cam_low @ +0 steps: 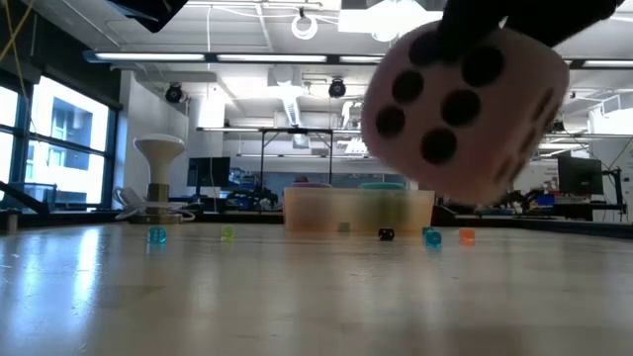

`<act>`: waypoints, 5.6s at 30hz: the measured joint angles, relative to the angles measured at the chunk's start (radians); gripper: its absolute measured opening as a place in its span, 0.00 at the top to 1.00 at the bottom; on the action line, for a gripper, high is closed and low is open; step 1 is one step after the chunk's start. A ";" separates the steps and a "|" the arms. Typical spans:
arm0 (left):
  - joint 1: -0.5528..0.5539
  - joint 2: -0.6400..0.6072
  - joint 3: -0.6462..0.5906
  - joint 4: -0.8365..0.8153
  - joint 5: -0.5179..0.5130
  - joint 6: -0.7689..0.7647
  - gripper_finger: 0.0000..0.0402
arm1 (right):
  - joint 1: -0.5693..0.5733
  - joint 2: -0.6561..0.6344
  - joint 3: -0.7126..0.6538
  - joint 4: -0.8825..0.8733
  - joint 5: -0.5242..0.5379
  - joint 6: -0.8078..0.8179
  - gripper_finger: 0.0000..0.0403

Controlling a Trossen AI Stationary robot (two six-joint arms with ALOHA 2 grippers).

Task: Pick & Place Dice
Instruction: Put the big pink die into the orange bin

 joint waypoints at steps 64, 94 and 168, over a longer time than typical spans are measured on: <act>-0.017 0.000 0.000 -0.164 0.016 -0.059 0.54 | -0.773 -0.012 -0.017 0.233 0.065 -0.601 0.01; -0.016 0.000 0.000 -0.164 0.014 -0.054 0.54 | -0.791 -0.054 -0.129 0.200 0.085 -0.520 0.01; -0.016 0.000 0.000 -0.171 0.015 -0.050 0.54 | -0.867 -0.216 -0.129 0.262 -0.312 -0.673 0.01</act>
